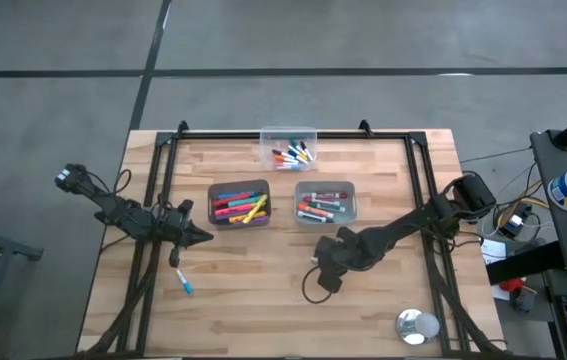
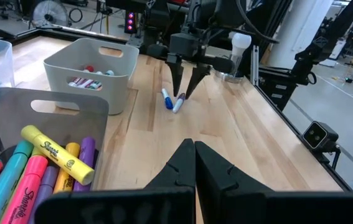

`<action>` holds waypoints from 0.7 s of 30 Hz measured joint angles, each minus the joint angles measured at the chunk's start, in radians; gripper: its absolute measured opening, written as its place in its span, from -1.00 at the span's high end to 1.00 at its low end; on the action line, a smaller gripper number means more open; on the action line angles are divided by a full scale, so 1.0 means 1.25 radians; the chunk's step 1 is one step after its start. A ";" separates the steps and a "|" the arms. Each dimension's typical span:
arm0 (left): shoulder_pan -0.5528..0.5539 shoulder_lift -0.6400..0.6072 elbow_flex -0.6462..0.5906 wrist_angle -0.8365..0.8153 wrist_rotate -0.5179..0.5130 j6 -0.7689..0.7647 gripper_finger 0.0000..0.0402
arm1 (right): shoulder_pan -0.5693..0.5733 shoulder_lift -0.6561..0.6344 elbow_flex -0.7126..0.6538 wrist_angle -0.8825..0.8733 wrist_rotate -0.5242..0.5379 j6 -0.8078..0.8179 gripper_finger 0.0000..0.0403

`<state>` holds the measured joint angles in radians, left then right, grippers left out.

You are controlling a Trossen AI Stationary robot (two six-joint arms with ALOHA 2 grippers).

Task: Pick & Place Markers
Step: Put the small purple highlighter pen into the transparent bin

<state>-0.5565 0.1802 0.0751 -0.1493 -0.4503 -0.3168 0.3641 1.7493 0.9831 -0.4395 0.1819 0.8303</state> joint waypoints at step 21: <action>0.000 0.000 0.000 0.000 0.000 -0.001 1.00 | 0.016 0.082 -0.029 0.024 0.055 -0.003 0.59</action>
<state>-0.5564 0.1806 0.0752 -0.1496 -0.4506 -0.3176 0.3838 1.8520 0.9469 -0.4089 0.2502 0.8261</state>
